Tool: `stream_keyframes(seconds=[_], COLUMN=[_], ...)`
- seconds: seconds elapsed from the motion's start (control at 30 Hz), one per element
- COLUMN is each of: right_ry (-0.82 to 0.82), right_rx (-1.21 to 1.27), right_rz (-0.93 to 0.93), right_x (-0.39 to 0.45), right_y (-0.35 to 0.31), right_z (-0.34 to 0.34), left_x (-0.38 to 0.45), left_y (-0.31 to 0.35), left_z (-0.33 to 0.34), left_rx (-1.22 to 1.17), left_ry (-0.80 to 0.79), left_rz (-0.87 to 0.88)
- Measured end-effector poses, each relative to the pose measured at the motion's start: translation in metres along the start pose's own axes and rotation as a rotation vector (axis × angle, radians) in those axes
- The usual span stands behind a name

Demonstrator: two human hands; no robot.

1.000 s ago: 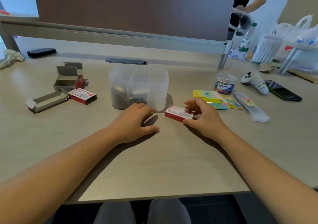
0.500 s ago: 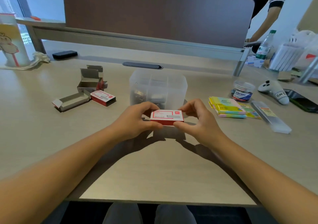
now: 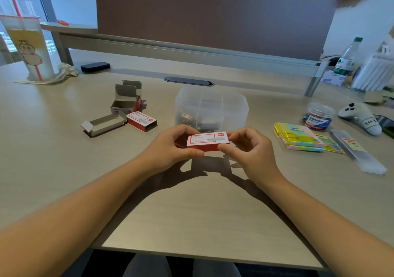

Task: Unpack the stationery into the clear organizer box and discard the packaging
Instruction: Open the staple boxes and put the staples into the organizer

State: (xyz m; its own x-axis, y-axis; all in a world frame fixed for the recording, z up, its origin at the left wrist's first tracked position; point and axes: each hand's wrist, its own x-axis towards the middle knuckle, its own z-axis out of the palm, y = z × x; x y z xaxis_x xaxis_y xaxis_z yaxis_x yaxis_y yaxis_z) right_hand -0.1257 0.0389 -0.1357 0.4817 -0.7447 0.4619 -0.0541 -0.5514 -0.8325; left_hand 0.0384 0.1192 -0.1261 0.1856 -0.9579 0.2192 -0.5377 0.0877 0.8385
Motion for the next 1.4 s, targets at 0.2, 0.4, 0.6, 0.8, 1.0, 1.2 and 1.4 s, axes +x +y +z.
stream_keyframes(seconds=[0.2, 0.4, 0.6, 0.8, 1.0, 1.2, 1.4], right_ry=[-0.024, -0.068, -0.114, -0.295, -0.336, -0.410, -0.410], right_rx=[0.036, 0.028, -0.010, -0.254, -0.271, -0.314, -0.379], right_rz=[-0.009, -0.026, 0.071, -0.003, 0.047, 0.046, -0.012], right_x=[0.000, 0.001, 0.000, 0.005, 0.013, 0.019, 0.016], right_y=[0.002, 0.002, 0.004, -0.004, -0.006, -0.007, -0.003], right_z=[0.000, -0.001, -0.001, 0.007, 0.007, 0.017, 0.020], left_x=[0.000, 0.001, 0.001, 0.002, 0.003, 0.000, 0.001], left_y=[-0.001, 0.001, -0.002, -0.003, -0.003, -0.010, -0.013], left_z=[-0.001, -0.004, -0.008, -0.006, -0.017, -0.028, -0.026], left_rx=[-0.022, -0.035, -0.014, 0.092, 0.267, 0.295, 0.338], left_ry=[-0.031, -0.038, -0.028, -0.066, -0.094, -0.120, -0.125], left_rz=[-0.018, -0.051, -0.062, -0.047, -0.054, -0.063, -0.052])
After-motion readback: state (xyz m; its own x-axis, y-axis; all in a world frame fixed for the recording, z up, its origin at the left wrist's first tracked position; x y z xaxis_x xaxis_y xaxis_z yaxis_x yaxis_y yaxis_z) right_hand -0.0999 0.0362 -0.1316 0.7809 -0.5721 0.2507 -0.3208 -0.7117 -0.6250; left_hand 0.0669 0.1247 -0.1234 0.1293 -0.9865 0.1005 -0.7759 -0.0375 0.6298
